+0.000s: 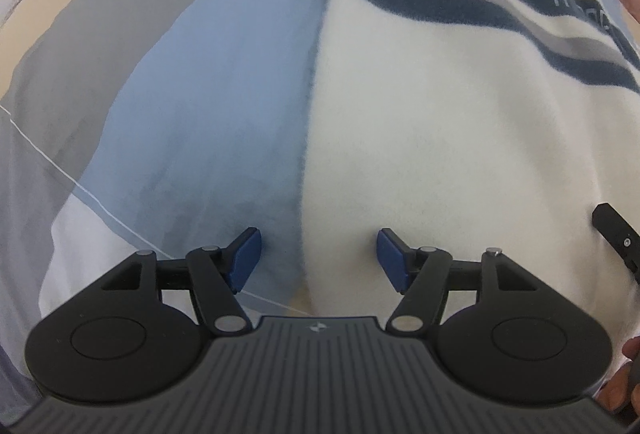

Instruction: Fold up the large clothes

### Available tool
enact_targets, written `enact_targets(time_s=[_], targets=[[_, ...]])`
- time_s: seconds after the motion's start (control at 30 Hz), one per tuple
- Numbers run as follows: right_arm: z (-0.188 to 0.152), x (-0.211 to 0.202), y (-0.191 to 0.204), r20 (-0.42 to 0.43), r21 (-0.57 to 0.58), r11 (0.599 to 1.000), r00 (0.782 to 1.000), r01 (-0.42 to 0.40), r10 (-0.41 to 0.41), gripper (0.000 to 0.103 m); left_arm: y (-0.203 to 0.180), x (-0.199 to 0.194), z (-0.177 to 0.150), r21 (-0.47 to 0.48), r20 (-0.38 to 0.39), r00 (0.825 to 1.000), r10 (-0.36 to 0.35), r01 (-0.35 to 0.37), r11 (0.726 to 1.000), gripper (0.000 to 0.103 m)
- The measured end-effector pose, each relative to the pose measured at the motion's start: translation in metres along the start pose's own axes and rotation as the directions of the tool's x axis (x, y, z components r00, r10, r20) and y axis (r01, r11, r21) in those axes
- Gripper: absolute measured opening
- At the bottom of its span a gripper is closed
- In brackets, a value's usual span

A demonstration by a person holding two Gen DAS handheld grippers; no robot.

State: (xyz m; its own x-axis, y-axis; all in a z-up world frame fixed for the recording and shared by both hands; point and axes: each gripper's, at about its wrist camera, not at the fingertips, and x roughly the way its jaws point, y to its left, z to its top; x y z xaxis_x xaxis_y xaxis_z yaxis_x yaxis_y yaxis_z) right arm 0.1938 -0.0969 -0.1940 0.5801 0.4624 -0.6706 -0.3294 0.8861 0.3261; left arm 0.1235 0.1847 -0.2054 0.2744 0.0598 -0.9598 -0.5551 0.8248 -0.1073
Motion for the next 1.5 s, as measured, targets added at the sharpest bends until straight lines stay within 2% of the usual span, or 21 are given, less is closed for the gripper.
enact_targets(time_s=[0.17, 0.37, 0.5, 0.53, 0.57, 0.6, 0.67, 0.8, 0.93, 1.07, 1.33, 1.4, 1.47, 1.5], targets=[[0.000, 0.001, -0.003, -0.006, 0.021, 1.000, 1.000, -0.004, 0.004, 0.075, -0.004, -0.003, -0.018, -0.011, -0.017, 0.999, -0.029, 0.029, 1.000, 0.069], [0.000, 0.002, -0.001, -0.005, 0.016, 1.000, 1.000, 0.002, -0.002, 0.075, -0.009, -0.004, -0.042, -0.038, -0.065, 0.993, -0.103, 0.100, 0.994, 0.069], [-0.001, 0.002, 0.000, -0.006, 0.027, 1.000, 1.000, -0.003, 0.003, 0.075, -0.016, -0.003, -0.053, -0.073, -0.063, 0.991, -0.119, 0.114, 0.991, 0.067], [-0.001, 0.001, -0.001, -0.006, 0.029, 1.000, 1.000, -0.004, 0.005, 0.075, -0.019, -0.003, -0.055, -0.057, -0.048, 0.991, -0.122, 0.120, 0.991, 0.064], [0.000, 0.001, -0.001, -0.005, 0.032, 0.999, 1.000, -0.007, 0.007, 0.075, -0.020, -0.005, -0.059, -0.044, -0.026, 0.992, -0.121, 0.120, 0.992, 0.055], [0.000, 0.000, -0.002, -0.005, 0.033, 0.999, 1.000, -0.009, 0.009, 0.075, -0.023, -0.006, -0.062, -0.017, -0.017, 0.993, -0.118, 0.117, 0.993, 0.040], [0.000, -0.002, -0.005, -0.001, 0.040, 0.999, 1.000, -0.011, 0.011, 0.075, -0.023, -0.012, -0.064, 0.009, 0.000, 0.989, -0.146, 0.146, 0.989, 0.021], [-0.001, -0.012, -0.007, 0.020, 0.048, 0.999, 1.000, -0.020, 0.019, 0.076, -0.008, -0.034, -0.063, 0.013, 0.014, 0.985, -0.174, 0.173, 0.985, 0.015], [-0.001, -0.022, -0.004, 0.050, 0.047, 0.998, 0.998, -0.040, 0.038, 0.076, 0.014, -0.064, -0.055, 0.016, 0.052, 0.986, -0.161, 0.161, 0.987, 0.015], [-0.001, -0.027, 0.004, 0.059, 0.020, 0.997, 0.995, -0.078, 0.077, 0.076, 0.038, -0.083, -0.043, 0.015, 0.070, 0.995, -0.075, 0.074, 0.997, 0.014], [-0.012, -0.015, 0.024, 0.000, -0.054, 0.995, 0.996, -0.085, 0.085, 0.076, 0.066, -0.061, -0.024, -0.083, -0.016, 0.998, 0.057, -0.058, 0.995, 0.014], [-0.012, -0.011, 0.023, -0.015, -0.053, 0.995, 0.997, -0.081, 0.080, 0.076, 0.066, -0.051, -0.019, -0.112, -0.068, 0.997, 0.039, -0.047, 0.993, 0.014], [-0.012, -0.008, 0.021, -0.023, -0.046, 0.996, 0.997, -0.075, 0.074, 0.075, 0.063, -0.052, -0.018, -0.099, -0.069, 0.997, 0.044, -0.051, 0.994, 0.015], [-0.012, -0.009, 0.020, -0.023, -0.037, 0.996, 0.997, -0.079, 0.078, 0.075, 0.062, -0.054, -0.018, -0.092, -0.069, 0.997, 0.046, -0.052, 0.994, 0.019]])
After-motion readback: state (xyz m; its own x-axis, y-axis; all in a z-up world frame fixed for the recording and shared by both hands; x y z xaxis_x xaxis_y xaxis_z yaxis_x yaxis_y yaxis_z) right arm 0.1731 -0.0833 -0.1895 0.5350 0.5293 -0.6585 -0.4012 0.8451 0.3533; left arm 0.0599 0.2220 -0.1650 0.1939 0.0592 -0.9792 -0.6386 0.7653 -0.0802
